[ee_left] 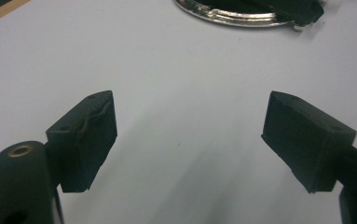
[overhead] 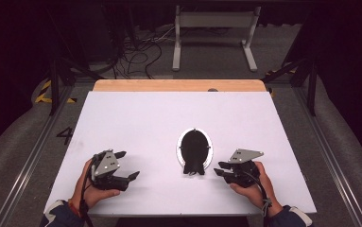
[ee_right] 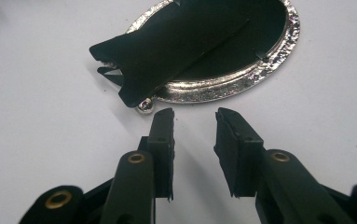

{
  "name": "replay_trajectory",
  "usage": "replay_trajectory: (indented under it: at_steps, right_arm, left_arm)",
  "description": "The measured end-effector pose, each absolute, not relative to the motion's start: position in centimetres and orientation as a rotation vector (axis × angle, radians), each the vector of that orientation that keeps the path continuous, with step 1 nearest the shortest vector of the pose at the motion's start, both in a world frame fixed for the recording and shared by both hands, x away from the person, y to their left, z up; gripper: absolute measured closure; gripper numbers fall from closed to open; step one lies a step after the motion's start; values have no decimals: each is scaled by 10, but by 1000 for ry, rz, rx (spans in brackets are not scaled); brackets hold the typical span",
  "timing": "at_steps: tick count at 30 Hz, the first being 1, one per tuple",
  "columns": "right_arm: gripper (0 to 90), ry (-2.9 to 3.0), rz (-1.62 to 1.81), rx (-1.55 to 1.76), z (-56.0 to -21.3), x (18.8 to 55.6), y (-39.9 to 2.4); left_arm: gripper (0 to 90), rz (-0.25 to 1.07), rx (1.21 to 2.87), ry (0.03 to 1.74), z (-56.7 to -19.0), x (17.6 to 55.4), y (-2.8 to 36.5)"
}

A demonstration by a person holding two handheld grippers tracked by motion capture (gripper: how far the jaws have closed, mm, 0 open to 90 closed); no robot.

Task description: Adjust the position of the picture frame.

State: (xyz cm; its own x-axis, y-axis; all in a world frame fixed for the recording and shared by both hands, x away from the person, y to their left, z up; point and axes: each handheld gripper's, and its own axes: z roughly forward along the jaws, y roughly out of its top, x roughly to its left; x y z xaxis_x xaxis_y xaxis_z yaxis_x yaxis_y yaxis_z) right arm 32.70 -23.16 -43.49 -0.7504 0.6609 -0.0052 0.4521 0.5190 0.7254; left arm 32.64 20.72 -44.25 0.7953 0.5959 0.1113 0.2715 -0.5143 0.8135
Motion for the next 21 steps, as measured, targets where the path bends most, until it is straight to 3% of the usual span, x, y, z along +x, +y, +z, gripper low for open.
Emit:
replay_trajectory:
  at_steps: [8, 21]
  right_arm:
    - [671, 2552, 1040, 900, -439, 328, -219]
    - [658, 2628, 1011, 857, -445, 329, -201]
  left_arm:
    - [132, 465, 2062, 765, -454, 317, 239]
    - [121, 480, 2068, 772, -457, 316, 238]
